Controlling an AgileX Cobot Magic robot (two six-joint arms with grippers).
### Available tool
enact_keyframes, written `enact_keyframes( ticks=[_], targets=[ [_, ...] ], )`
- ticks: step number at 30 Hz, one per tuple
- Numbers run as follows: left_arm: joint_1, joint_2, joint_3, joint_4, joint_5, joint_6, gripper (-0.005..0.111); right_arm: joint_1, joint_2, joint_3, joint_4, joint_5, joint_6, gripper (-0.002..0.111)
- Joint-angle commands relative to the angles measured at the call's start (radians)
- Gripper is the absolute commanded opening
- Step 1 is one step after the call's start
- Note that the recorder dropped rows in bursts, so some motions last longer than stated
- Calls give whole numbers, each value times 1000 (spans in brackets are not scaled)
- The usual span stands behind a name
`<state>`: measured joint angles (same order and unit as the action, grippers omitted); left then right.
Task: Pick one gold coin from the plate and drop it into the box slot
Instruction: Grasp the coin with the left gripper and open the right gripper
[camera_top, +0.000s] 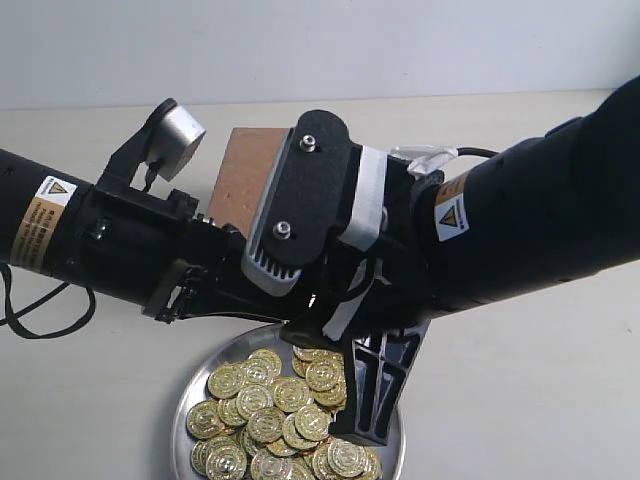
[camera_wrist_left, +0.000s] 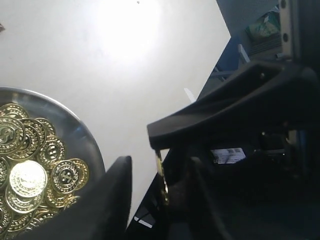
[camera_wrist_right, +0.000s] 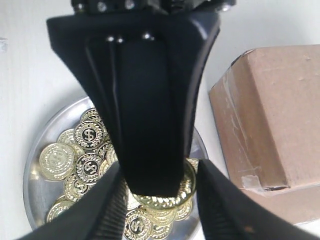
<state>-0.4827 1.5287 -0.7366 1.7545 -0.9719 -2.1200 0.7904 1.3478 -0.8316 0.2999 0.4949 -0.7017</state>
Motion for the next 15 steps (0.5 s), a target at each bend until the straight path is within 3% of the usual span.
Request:
enact_keyframes(
  ticks=[1, 7, 13, 15],
  targets=[
    [-5, 1, -8, -10, -1, -4, 33, 1, -8, -5, 5, -13, -1, 27],
    [-5, 1, -8, -10, -1, -4, 29, 1, -8, -5, 5, -13, -1, 27],
    [-5, 1, -8, -10, -1, -4, 2, 1, -8, -5, 5, -13, -1, 27],
    [-5, 1, -8, -10, -1, -2, 0, 1, -8, -5, 5, -13, -1, 27]
  ],
)
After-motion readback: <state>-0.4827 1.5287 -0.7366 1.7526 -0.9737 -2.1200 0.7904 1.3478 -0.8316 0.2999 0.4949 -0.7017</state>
